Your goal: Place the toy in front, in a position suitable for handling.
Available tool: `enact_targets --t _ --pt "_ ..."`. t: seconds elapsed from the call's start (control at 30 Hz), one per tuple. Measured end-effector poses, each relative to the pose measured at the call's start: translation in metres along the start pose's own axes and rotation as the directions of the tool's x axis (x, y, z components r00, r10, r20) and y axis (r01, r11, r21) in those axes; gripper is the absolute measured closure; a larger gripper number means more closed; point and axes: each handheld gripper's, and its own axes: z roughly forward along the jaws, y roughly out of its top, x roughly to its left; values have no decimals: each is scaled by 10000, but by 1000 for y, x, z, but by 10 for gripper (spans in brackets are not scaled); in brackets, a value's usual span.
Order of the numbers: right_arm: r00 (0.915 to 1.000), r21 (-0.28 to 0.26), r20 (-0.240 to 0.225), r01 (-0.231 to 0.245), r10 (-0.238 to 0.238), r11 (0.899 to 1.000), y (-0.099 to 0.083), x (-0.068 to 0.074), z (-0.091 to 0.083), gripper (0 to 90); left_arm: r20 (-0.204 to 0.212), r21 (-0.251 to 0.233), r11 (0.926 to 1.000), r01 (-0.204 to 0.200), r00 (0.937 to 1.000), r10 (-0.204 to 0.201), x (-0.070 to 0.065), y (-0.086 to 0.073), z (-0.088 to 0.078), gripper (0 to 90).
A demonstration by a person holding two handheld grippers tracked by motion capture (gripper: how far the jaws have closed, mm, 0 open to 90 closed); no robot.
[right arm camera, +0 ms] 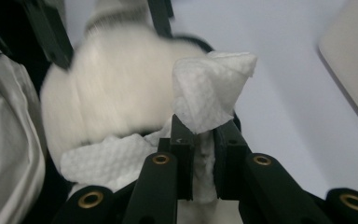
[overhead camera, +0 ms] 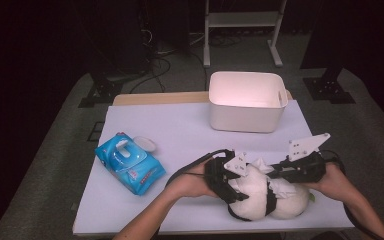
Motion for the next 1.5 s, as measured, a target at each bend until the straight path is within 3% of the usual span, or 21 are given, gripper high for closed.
enact_targets --t 0.13,0.23,0.47,0.67,0.73,0.9,1.0,1.1,1.23,1.37,1.5 --pt "9986 -219 -73 -517 516 9984 -15 0 -2 798 129 -165 9998 110 9999 -108 0 1 0 306" --pt "9993 -241 22 -372 373 9990 -15 5 3 800 209 -96 9990 434 9988 -432 5 5 -5 250" --pt "10000 -300 74 -36 38 9995 -14 17 4 802 442 -28 9980 632 9970 -630 15 15 -7 194" --pt "9996 -285 159 231 -226 9993 -13 27 5 804 780 427 9956 829 9932 -860 22 22 2 134" --pt "9998 -323 72 174 -172 9993 -14 29 5 806 945 597 9929 1029 9896 -1082 24 22 7 106" --pt "9991 -281 -230 343 -350 9990 -14 33 10 806 1636 1408 9842 1071 9779 -1298 23 18 28 111" --pt "9991 -339 -292 298 -308 9990 -15 32 12 805 1652 1450 9868 721 9816 -960 24 17 26 268" --pt "9998 -630 -165 116 -126 9979 -16 29 8 805 1512 973 9927 716 9848 -858 28 17 17 398" --pt "9998 -933 176 109 -93 9956 -13 23 -1 805 1328 725 9961 493 9894 -586 32 25 6 410" --pt "9990 -1160 431 168 -119 9931 -6 15 -3 805 661 991 9949 -167 9978 102 39 34 -6 409" --pt "9986 -1433 521 53 21 9897 2 5 6 805 222 1329 9889 -658 9977 634 48 32 -15 406"
